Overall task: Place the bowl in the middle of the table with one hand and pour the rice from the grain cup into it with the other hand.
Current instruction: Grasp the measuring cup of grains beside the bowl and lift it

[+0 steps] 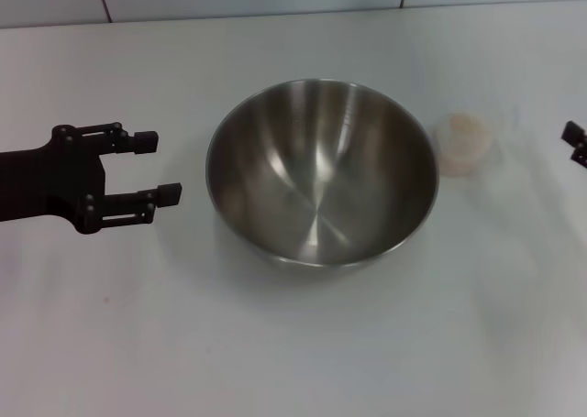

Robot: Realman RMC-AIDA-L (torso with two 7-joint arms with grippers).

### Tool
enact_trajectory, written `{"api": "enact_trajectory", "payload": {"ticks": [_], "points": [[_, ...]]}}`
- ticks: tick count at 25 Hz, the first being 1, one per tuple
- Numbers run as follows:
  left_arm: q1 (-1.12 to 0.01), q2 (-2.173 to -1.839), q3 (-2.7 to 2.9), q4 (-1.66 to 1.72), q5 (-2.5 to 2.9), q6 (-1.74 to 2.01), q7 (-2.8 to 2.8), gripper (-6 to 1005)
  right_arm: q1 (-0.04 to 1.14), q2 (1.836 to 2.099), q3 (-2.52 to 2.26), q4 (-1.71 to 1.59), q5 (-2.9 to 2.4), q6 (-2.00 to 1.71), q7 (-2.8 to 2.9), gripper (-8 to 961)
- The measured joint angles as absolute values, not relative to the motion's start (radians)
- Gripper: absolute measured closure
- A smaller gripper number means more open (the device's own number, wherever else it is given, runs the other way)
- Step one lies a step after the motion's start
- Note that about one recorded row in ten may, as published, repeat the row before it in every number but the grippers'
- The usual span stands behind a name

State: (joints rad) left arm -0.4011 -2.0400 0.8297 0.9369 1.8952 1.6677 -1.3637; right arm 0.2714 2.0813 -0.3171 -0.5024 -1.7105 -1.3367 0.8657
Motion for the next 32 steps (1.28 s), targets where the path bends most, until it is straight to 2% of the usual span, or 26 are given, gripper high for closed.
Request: {"api": "enact_trajectory", "payload": {"ticks": [32], "points": [[-0.409, -2.042, 0.831, 0.941, 1.896, 1.665, -1.364, 275, 0.382, 2.08, -0.416, -0.393, -1.709, -1.132, 0.851, 208]]}}
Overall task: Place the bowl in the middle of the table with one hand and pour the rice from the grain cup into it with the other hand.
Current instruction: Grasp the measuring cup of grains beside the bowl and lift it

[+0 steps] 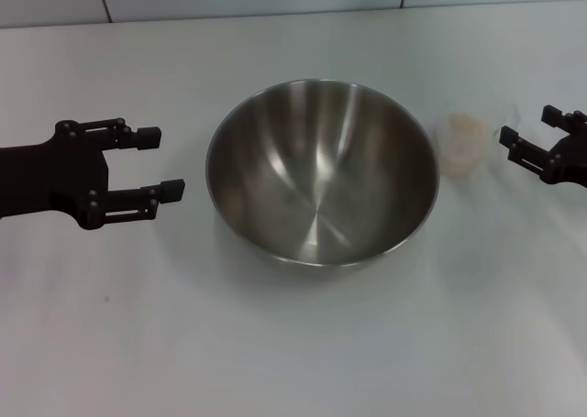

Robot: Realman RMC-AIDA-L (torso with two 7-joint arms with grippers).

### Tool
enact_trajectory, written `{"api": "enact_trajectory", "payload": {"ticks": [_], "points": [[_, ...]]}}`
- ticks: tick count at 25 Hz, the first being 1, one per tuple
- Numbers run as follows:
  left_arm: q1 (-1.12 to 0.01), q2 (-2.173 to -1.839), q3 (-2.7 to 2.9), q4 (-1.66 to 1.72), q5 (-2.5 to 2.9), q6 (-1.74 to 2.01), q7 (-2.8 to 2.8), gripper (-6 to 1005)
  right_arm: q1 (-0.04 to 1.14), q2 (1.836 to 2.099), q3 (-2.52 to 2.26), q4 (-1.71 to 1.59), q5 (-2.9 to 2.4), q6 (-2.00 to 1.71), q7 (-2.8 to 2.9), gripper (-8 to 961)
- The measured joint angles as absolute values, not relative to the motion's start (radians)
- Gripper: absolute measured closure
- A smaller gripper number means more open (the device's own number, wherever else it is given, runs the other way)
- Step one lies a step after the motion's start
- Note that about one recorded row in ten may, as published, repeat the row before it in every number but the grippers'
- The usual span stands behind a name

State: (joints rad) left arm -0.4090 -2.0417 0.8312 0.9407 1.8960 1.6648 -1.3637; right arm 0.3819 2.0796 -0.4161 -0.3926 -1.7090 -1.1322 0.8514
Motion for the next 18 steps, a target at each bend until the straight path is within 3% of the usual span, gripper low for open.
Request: {"api": "enact_trajectory", "payload": {"ticks": [18], "points": [[-0.423, -2.04, 0.832, 0.937, 1.897, 1.661, -1.364, 275, 0.412, 2.079, -0.416, -0.393, -1.701, -1.078, 0.857, 208]]}}
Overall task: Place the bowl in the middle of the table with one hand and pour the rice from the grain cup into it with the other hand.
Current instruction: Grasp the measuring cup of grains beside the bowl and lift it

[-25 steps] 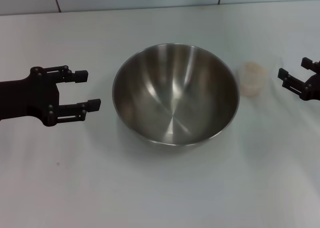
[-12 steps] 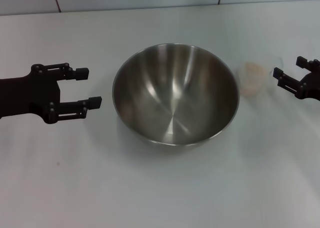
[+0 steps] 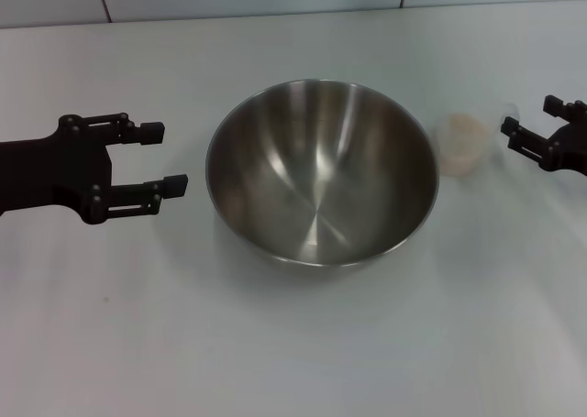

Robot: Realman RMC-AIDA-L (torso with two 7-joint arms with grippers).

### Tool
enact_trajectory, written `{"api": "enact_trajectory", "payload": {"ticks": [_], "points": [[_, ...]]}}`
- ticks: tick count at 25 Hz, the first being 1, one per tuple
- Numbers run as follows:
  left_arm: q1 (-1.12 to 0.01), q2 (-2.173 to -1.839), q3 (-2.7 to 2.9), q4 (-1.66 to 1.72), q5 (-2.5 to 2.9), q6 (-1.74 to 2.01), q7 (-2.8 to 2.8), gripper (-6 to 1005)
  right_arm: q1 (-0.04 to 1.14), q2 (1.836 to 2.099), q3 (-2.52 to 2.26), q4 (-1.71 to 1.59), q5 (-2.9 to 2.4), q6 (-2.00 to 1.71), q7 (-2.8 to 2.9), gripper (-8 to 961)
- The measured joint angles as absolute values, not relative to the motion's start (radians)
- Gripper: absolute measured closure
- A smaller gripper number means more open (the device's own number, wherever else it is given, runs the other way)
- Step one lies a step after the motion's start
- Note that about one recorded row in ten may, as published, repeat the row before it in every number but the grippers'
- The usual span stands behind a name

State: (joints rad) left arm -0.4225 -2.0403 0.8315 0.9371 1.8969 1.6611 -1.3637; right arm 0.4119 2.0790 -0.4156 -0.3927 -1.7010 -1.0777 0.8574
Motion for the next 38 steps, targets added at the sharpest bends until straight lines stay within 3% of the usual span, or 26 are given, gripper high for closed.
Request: {"api": "enact_trajectory", "payload": {"ticks": [30, 38], "points": [[-0.44, -2.041, 0.837, 0.937, 1.897, 1.626, -1.362, 275, 0.459, 2.078, -0.416, -0.388, -1.703, -1.031, 0.853, 207], [-0.44, -2.04, 0.836, 0.939, 1.897, 1.626, -1.362, 275, 0.462, 2.079, -0.434, -0.388, -1.709, -1.031, 0.853, 292]]}}
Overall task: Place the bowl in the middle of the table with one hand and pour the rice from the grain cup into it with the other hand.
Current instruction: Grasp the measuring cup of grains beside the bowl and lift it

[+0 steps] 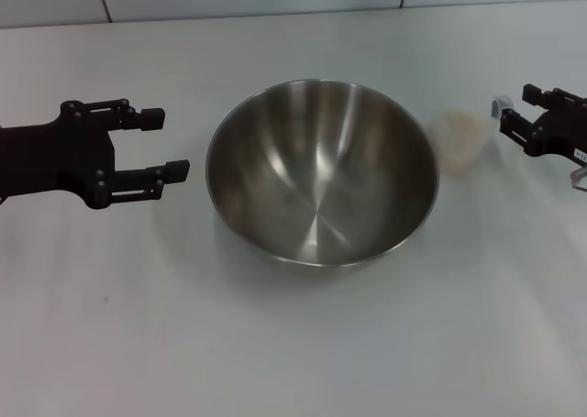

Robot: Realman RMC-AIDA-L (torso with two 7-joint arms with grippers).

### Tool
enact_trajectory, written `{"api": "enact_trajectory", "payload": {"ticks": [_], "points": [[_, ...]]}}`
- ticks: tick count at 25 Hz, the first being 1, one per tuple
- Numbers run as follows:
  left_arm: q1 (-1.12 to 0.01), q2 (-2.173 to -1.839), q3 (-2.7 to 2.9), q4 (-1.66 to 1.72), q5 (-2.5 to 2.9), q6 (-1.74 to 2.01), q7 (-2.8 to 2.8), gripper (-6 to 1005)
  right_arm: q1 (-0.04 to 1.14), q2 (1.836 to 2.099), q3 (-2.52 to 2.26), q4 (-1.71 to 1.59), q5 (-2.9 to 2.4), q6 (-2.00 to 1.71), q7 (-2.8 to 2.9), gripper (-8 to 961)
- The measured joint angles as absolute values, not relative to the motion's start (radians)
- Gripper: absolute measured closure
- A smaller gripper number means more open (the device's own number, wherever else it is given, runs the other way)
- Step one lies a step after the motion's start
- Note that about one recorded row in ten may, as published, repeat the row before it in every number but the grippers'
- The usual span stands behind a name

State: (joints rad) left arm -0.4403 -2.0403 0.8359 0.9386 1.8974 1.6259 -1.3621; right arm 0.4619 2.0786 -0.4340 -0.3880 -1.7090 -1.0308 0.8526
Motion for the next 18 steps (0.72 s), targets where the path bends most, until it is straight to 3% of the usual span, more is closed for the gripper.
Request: {"api": "enact_trajectory", "payload": {"ticks": [3, 17, 18], "points": [[-0.441, -2.039, 0.835, 0.939, 1.897, 1.626, -1.362, 275, 0.461, 2.079, -0.434, -0.388, -1.707, -1.031, 0.852, 324], [-0.442, -2.035, 0.831, 0.942, 1.897, 1.626, -1.362, 275, 0.462, 2.082, -0.434, -0.385, -1.703, -1.031, 0.852, 922], [-0.441, -2.035, 0.831, 0.942, 1.897, 1.626, -1.362, 275, 0.462, 2.082, -0.434, -0.385, -1.703, -1.032, 0.852, 922]]}}
